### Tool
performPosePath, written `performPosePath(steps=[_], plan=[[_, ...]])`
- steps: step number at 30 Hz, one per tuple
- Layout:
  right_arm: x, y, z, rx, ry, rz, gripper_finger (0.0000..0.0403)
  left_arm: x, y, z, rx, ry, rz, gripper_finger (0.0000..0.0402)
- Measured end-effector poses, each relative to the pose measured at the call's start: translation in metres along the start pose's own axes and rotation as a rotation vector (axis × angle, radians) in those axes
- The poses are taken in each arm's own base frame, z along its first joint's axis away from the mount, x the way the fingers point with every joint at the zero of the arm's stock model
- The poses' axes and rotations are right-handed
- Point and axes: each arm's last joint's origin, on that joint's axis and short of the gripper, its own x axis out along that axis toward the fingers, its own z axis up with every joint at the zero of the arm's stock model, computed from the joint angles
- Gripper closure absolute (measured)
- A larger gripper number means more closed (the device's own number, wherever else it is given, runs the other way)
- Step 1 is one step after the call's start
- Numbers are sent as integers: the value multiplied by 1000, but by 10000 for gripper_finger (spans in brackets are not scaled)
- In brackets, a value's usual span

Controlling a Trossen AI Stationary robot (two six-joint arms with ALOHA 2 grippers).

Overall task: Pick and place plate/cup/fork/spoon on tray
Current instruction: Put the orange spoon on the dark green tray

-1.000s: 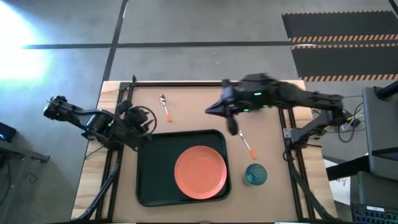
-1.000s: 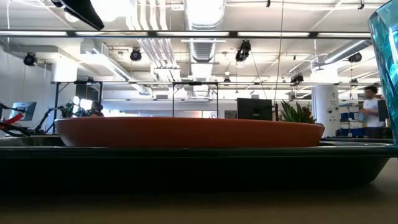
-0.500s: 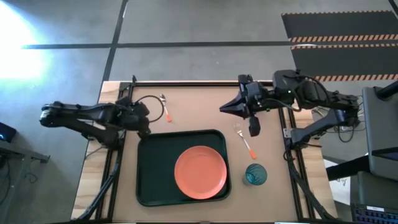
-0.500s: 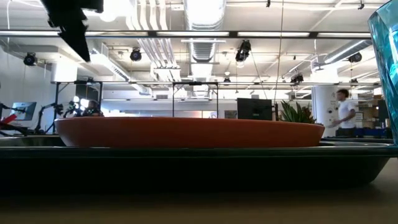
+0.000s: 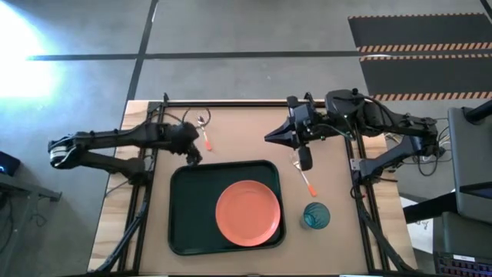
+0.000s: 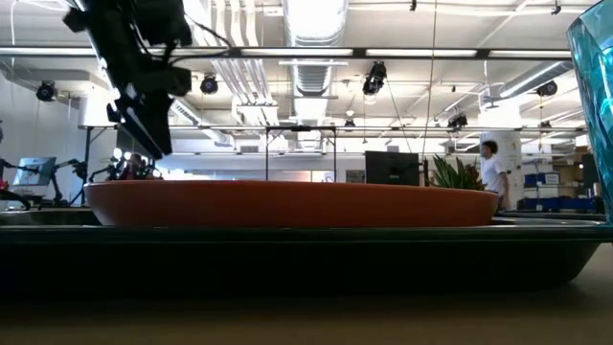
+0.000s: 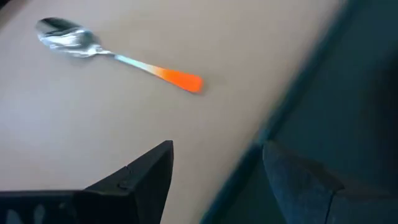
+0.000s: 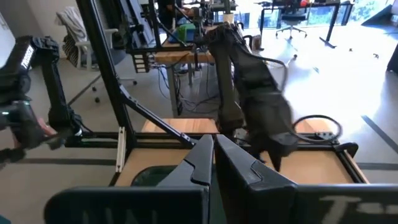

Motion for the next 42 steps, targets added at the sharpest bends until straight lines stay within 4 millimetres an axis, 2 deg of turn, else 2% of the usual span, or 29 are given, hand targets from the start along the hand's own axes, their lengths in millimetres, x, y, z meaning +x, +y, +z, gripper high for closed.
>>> performPosePath(steps=[6, 11, 19, 24, 30, 38, 42], plan=[[0, 0, 0, -11, 0, 1, 394, 19, 27, 27, -280, -76, -63, 171], [0, 0, 0, -12, 1, 1, 394, 42, 35, 42, -330, -79, -108, 171], [-2, 0, 0, -28, 2, 2, 394, 92, 32, 37, -328, 154, -91, 171], [-3, 1, 0, -48, 9, 10, 394, 114, 31, 36, -332, 236, -84, 171], [-4, 1, -5, -46, 54, 9, 394, 117, 29, 48, -330, 210, -88, 171], [-4, 1, -6, -59, 69, 36, 394, 103, 31, 72, -331, 90, -22, 171], [-4, 1, -7, -59, 81, 36, 394, 103, 32, 73, -330, 87, -13, 171]])
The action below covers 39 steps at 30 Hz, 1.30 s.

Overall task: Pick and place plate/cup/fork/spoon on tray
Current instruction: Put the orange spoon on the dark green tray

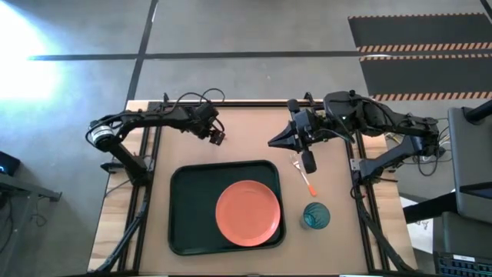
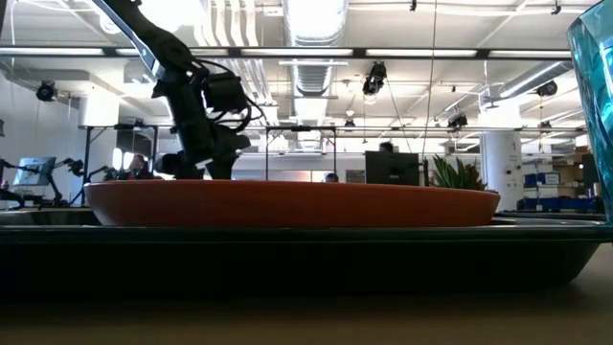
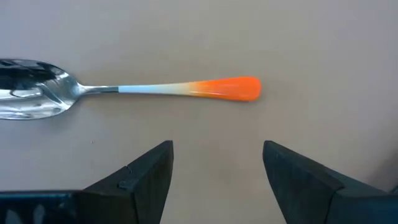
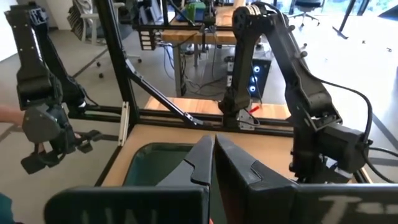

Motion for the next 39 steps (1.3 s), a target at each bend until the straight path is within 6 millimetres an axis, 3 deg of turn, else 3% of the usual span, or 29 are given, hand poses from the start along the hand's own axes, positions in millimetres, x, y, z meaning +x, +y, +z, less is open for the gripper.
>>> performPosePath(steps=[9, 15, 20, 31, 39], plan=[[-1, 0, -1, 1, 7, 0, 394, -7, -4, 9, 222, -26, 16, 171], [-2, 0, 0, 32, 7, 0, 394, -28, -11, 22, 543, 18, 38, 171], [-2, 0, 0, 56, 2, -1, 394, -41, -10, 20, 789, 142, 60, 171], [-2, 0, 4, 81, -43, -8, 394, -37, -4, 10, 1166, 244, 91, 171], [0, 0, 4, 106, -47, -8, 394, -34, -8, 17, 1277, 158, 111, 171]])
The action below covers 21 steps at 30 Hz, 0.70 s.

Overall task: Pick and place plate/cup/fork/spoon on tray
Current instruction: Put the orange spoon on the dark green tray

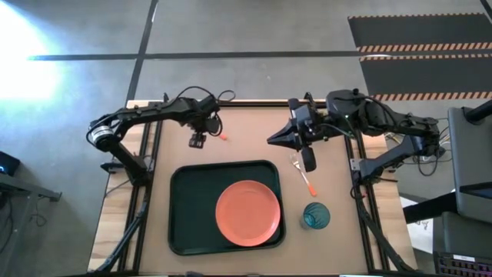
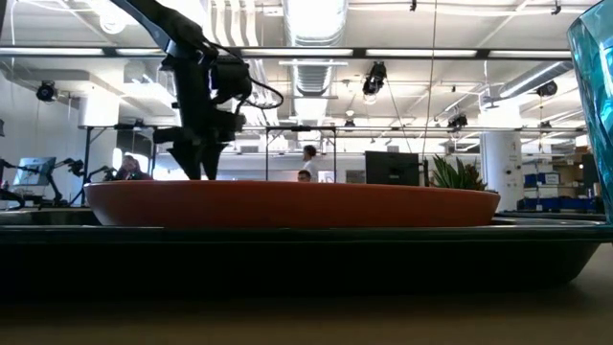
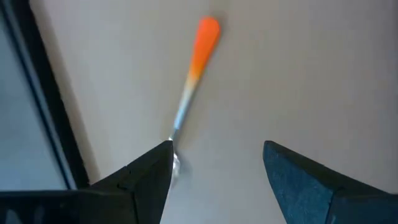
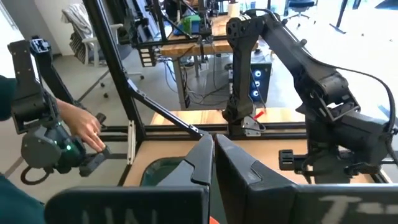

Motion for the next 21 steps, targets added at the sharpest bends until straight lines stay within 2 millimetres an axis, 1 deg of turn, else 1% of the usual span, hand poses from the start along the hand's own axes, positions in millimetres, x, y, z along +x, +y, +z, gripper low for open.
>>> performPosePath(steps=[3, 9, 11, 15, 21], plan=[[4, -1, -1, 15, 9, -1, 394, 8, 0, 1, 31, 16, -19, 171], [10, -2, -3, 21, 17, -2, 394, 35, -2, 5, 50, 79, -87, 171], [12, -2, -3, 25, 14, -2, 394, 39, -1, 8, 54, 83, -94, 171], [13, -2, -3, 28, 16, -2, 394, 41, 5, 15, 79, 72, -85, 171], [13, -2, -3, 43, 15, -2, 394, 36, 17, 26, 105, 40, -61, 171]])
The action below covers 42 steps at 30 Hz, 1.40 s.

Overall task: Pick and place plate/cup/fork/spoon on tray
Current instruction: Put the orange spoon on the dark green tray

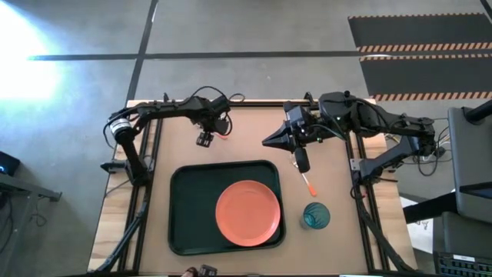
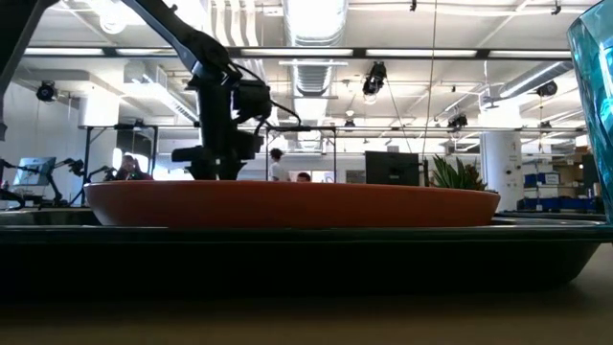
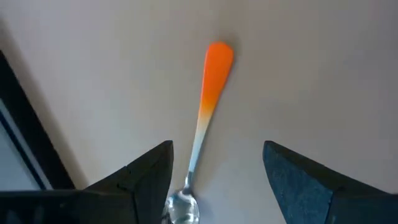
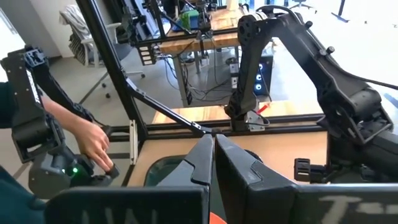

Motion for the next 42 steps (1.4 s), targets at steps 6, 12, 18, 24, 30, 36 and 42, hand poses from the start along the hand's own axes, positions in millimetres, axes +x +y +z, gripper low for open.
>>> performPosePath(steps=[6, 12, 18, 24, 30, 36, 42], plan=[[0, 0, 0, 24, -1, 0, 394, 8, 4, 4, -3, 9, -79, 171], [0, 0, 0, 29, -3, 0, 394, 13, 5, 4, -5, 20, -93, 171], [0, 0, 1, 28, -7, 1, 394, 15, 9, -3, -39, -7, -133, 171], [0, 0, 1, 29, -7, 1, 394, 16, 12, -8, -87, -41, -163, 171], [0, 0, 1, 28, -12, 2, 394, 16, 12, -8, -93, -71, -185, 171], [1, 1, 3, 25, -27, 7, 394, 26, 12, -12, -102, -51, -210, 171], [12, -1, -2, 48, 0, 6, 394, 44, 14, -9, -102, -19, -249, 171]])
